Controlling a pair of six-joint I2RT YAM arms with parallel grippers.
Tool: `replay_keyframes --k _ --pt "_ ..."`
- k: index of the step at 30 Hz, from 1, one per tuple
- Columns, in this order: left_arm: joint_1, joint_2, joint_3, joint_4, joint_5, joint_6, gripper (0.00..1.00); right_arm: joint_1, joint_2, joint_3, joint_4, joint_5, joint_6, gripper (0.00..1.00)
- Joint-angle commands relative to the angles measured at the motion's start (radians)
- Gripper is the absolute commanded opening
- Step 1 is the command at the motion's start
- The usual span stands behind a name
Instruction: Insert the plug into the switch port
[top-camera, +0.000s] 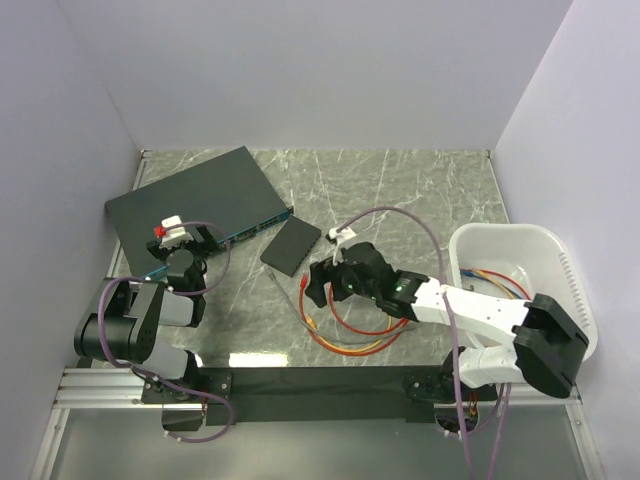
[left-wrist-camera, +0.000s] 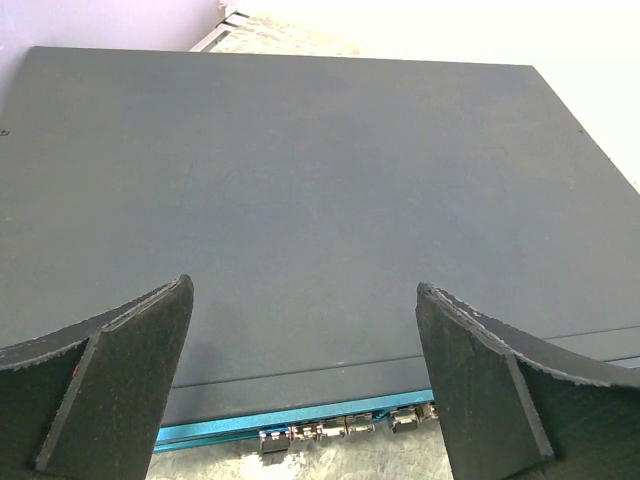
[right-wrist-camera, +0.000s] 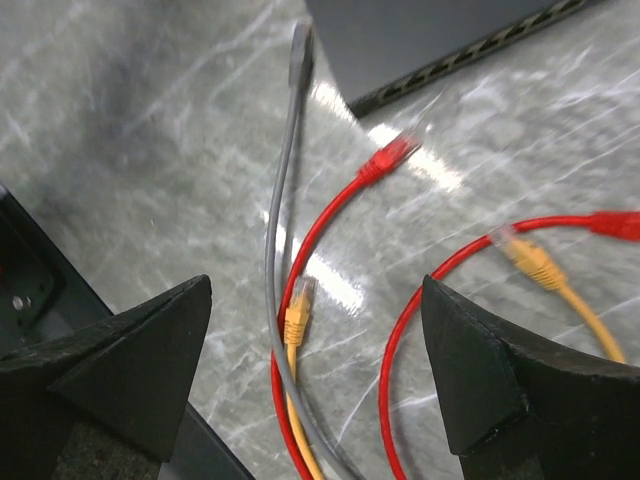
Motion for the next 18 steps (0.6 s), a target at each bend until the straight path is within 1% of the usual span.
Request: replay_keyframes --k 1,3,4,6,9,11,13,14,15,16,17,18 --pt "0.004 -0.014 0.021 0.034 0.013 0.005 0.99 0.029 0.042 0.061 0.030 -0.026 -0.016 0.91" --pt "0.010 -0.014 0.025 0.029 0.013 0.001 0.99 0.038 0.078 0.081 0.026 -0.026 -0.020 0.90" --pt "0.010 -0.018 0.021 0.032 -0.037 -0.016 0.99 0.046 0.092 0.089 0.018 -0.026 -0.022 0.89" --pt "0.009 -0.035 0.019 0.013 -0.046 -0.027 0.99 0.052 0.129 0.113 0.004 -0.013 -0.031 0.88" --pt "0.007 -0.032 0.015 0.032 -0.045 -0.025 0.99 0.059 0.164 0.136 -0.007 0.004 -0.049 0.88" --pt "0.009 -0.044 0.006 0.040 -0.030 -0.016 0.99 0.061 0.180 0.144 -0.043 0.029 -0.050 0.87" --pt "-0.001 -0.058 0.016 0.013 -0.019 0.004 0.99 0.061 0.187 0.150 -0.053 0.032 -0.045 0.86" --pt "-0.036 -0.063 0.041 0.002 -0.099 0.028 0.99 0.063 0.189 0.144 -0.053 0.029 -0.040 0.86" --pt "-0.056 -0.086 0.080 -0.105 -0.167 0.021 0.99 0.063 0.191 0.142 -0.050 0.017 -0.039 0.86" --pt "-0.059 -0.157 0.122 -0.315 -0.192 -0.001 0.99 0.063 0.192 0.141 -0.044 0.012 -0.037 0.86" --pt "-0.060 -0.191 0.186 -0.369 -0.198 -0.008 0.99 0.063 0.197 0.141 -0.042 0.009 -0.036 0.86" --pt "-0.062 -0.227 0.209 -0.410 -0.200 -0.019 0.99 0.066 0.197 0.139 -0.040 0.009 -0.036 0.86"
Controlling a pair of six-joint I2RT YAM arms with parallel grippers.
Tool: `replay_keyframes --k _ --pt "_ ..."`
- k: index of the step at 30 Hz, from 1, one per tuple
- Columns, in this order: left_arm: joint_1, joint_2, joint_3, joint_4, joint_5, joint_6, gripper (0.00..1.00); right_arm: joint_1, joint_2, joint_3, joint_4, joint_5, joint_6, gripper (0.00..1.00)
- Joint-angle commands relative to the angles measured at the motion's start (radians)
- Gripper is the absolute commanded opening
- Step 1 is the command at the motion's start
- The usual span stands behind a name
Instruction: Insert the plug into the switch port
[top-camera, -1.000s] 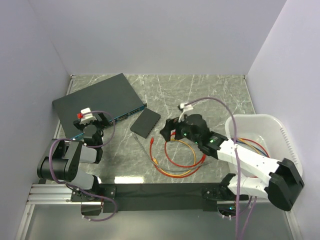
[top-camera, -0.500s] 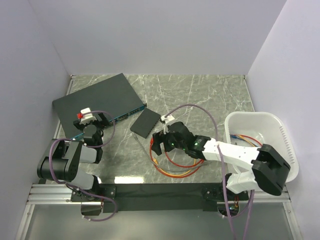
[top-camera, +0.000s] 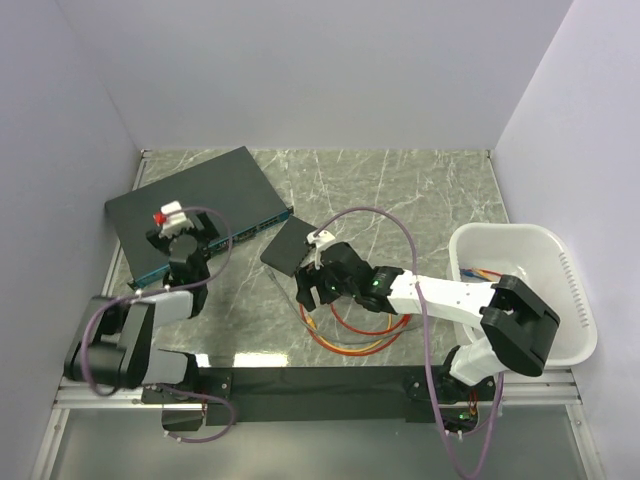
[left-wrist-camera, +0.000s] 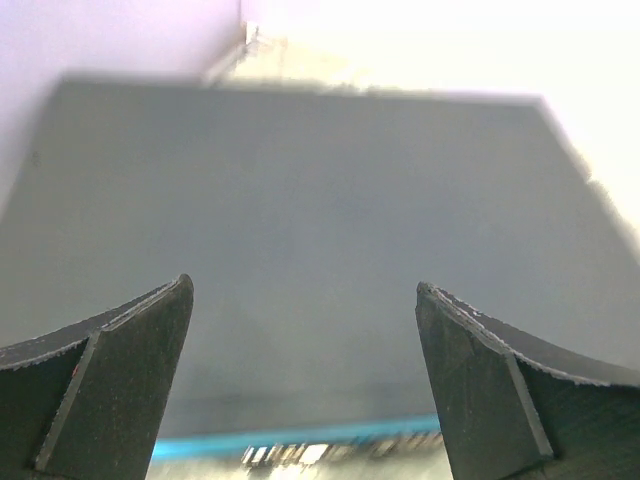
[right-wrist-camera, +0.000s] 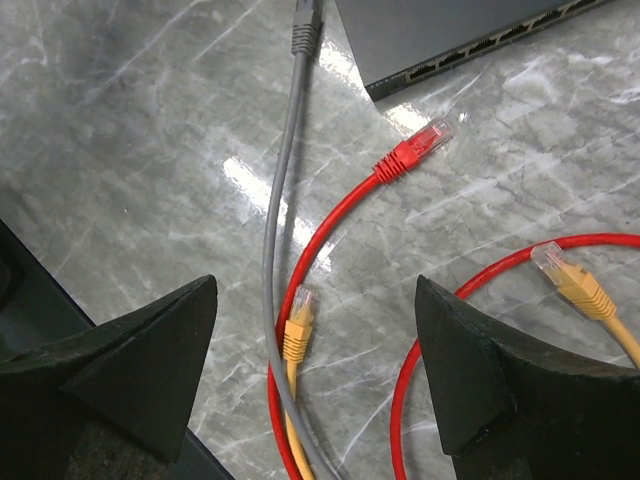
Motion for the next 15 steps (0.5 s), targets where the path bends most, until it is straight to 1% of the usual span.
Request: replay_keyframes --k 1,2,3,4,5,6,7,9,10,11,12,14,15 --pt "-0.013 -0.185 0.144 -0.241 -0.071 -0.041 0.99 0.011 0.002 0.034 0.011 0.004 -0.005 0.86" --pt "-0.013 -0.222 0.194 -0.334 -0.057 -0.052 0.99 0.011 0.002 0.029 0.017 0.004 -0.007 0.86" --pt "-0.013 -0.257 0.224 -0.402 -0.007 -0.067 0.99 0.014 0.000 0.029 0.020 0.004 -0.008 0.86" --pt "-0.013 -0.320 0.256 -0.461 0.013 -0.108 0.99 0.015 -0.003 0.032 0.023 0.004 -0.008 0.86" --pt "-0.013 -0.345 0.311 -0.511 0.045 -0.128 0.99 0.015 -0.003 0.034 0.023 0.004 -0.010 0.86" --pt "-0.011 -0.383 0.327 -0.577 0.119 -0.139 0.99 0.020 -0.004 0.035 0.023 0.004 -0.011 0.86" --pt "-0.011 -0.397 0.336 -0.591 0.153 -0.176 0.99 0.021 -0.003 0.037 0.022 0.004 -0.013 0.86" --pt "-0.011 -0.415 0.315 -0.590 0.165 -0.266 0.99 0.029 0.000 0.047 0.016 0.004 -0.013 0.86" --pt "-0.011 -0.425 0.303 -0.590 0.159 -0.370 0.99 0.041 0.006 0.054 0.008 0.004 -0.013 0.86" --pt "-0.008 -0.428 0.287 -0.591 0.185 -0.394 0.99 0.049 0.009 0.069 0.000 0.022 -0.021 0.86" --pt "-0.008 -0.426 0.292 -0.639 0.261 -0.406 0.99 0.057 0.016 0.080 -0.016 0.039 -0.025 0.85" --pt "-0.008 -0.419 0.336 -0.721 0.286 -0.423 0.93 0.080 0.025 0.115 -0.036 0.077 -0.036 0.85" --pt "-0.008 -0.411 0.354 -0.780 0.280 -0.437 0.88 0.084 0.029 0.126 -0.042 0.080 -0.039 0.85"
